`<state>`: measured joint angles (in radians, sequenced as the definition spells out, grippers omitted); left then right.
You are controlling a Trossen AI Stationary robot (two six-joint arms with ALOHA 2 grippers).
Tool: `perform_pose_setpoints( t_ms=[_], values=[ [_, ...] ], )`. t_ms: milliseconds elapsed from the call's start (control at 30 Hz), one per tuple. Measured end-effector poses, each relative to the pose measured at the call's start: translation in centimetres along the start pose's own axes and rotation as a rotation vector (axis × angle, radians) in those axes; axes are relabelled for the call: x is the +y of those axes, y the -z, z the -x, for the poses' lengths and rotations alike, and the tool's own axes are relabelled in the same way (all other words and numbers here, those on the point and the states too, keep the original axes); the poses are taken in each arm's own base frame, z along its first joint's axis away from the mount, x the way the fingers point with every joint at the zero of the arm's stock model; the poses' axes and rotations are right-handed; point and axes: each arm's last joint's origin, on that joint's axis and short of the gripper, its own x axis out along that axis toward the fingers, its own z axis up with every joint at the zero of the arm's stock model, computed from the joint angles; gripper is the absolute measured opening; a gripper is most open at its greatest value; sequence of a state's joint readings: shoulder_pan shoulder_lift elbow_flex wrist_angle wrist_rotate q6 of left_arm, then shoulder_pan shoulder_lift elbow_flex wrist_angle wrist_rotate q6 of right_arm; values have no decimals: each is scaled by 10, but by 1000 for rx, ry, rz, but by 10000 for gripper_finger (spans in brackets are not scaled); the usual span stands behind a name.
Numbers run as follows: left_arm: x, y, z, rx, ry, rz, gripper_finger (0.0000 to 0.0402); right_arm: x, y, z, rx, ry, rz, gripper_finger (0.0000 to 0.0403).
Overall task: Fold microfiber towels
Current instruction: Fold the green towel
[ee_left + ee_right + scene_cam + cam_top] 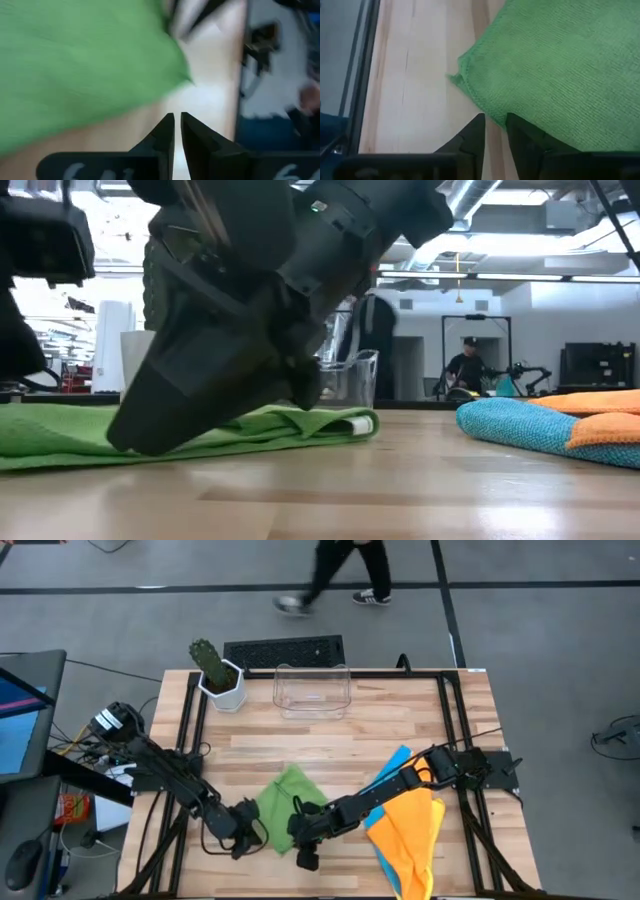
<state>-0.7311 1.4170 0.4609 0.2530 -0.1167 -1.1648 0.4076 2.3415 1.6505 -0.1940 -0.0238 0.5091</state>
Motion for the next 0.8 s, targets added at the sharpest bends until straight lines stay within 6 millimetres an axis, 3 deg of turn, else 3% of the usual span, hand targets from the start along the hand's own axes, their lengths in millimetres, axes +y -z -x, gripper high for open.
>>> perform_pose_setpoints(
  t_ms=[200,500,667,800],
  values=[
    [-22,-8,4,42,70,-53,2,1,4,16,97,49,11,98],
    [-41,-30,12,-88,50,-137,1,-2,10,54,291,149,99,98],
    [-49,-43,16,-107,-25,-296,2,15,7,92,302,166,145,98],
    [-67,-56,28,-42,-23,-524,3,36,15,130,257,188,208,98]
  ],
)
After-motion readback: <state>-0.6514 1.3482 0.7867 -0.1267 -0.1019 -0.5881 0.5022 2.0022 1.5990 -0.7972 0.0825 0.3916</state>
